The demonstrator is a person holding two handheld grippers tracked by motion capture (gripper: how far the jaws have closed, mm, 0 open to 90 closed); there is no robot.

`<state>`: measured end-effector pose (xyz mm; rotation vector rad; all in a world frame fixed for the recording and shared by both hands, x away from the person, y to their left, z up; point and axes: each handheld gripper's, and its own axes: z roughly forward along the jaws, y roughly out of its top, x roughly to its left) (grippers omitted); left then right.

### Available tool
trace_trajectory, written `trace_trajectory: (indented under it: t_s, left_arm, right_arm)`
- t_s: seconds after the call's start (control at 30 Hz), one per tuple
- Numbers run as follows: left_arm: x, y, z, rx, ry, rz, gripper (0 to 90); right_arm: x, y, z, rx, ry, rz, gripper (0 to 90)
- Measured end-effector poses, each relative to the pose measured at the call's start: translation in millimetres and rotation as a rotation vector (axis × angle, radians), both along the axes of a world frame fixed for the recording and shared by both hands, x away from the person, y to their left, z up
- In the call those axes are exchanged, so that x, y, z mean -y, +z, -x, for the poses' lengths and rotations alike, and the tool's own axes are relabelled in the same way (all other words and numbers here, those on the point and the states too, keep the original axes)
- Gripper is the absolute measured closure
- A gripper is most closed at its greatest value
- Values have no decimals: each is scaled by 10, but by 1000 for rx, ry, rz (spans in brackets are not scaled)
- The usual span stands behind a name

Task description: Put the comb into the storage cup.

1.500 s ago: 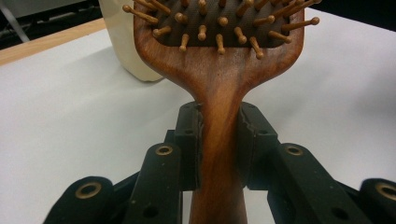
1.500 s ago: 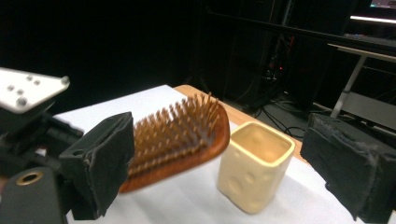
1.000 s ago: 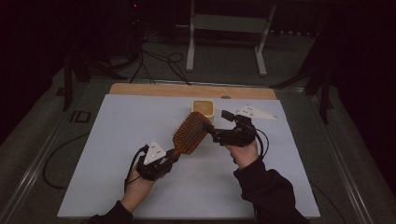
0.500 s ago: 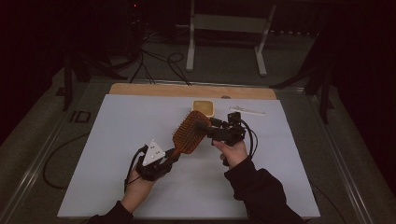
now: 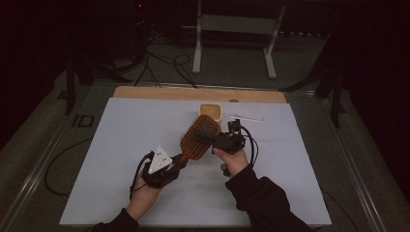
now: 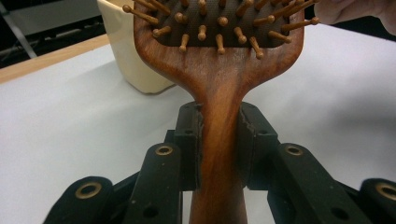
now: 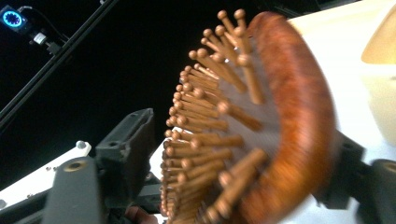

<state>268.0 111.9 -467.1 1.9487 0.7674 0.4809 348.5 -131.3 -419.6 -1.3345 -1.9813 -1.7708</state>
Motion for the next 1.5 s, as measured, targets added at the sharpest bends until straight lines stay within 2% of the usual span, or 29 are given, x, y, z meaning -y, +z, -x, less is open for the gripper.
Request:
trace_trajectory:
  t_s: [0.03,0.07,0.1,0.17,0.3,0.43,0.6,0.73,0.83,0.9,0.93,1.03,1.07,1.13,1.2,1.3,1.33,1.4,1.5]
  left_arm:
    - [0,0,0,0,0,0,731]
    - [8,-3,3,2,1,-3,731]
    - [3,-12,-6,-10,-3,6,731]
    - [0,-15,-10,-11,-5,6,731]
    - [6,-36,-28,-29,-13,0,731]
    - [17,-33,-24,-27,-12,1,731]
    - [19,-6,-18,-13,-14,-7,730]
    - [16,-3,-29,-27,-25,-2,729]
    - [16,-5,-30,-25,-27,2,726]
    - [5,-2,-56,-39,-51,20,713]
    - [3,-3,-71,-61,-66,28,674]
    - [1,-5,-77,-72,-74,42,583]
    - [3,-8,-98,-105,-95,39,531]
    - [-4,-11,-99,-107,-92,50,504]
    - [-4,-8,-108,-119,-83,40,416]
    - [-13,-3,-117,-125,-74,44,373]
    - [-27,5,-126,-132,-72,50,323]
    - [-35,17,-126,-121,-71,42,300]
    - [-64,33,-136,-123,-63,52,199]
  right_arm:
    - [0,0,0,0,0,0,328]
    - [-12,-4,6,5,2,10,376]
    - [-12,-10,6,5,2,9,383]
    - [-9,-13,4,2,4,10,393]
    - [20,-26,-22,-20,29,-7,445]
    - [16,-5,7,-22,18,-11,484]
    - [-4,61,55,20,11,0,516]
    - [-20,86,69,38,17,17,524]
    - [-17,88,70,35,15,14,527]
    - [-18,106,80,51,18,22,532]
    - [-22,123,90,59,21,30,532]
    - [-14,150,103,72,15,24,533]
    - [-6,192,111,98,10,32,533]
    - [1,228,107,109,12,35,532]
    - [15,266,103,123,14,42,532]
    - [28,312,107,141,6,59,531]
    - [50,350,97,148,5,60,532]
    - [76,386,87,157,4,60,531]
    - [111,457,71,175,0,72,531]
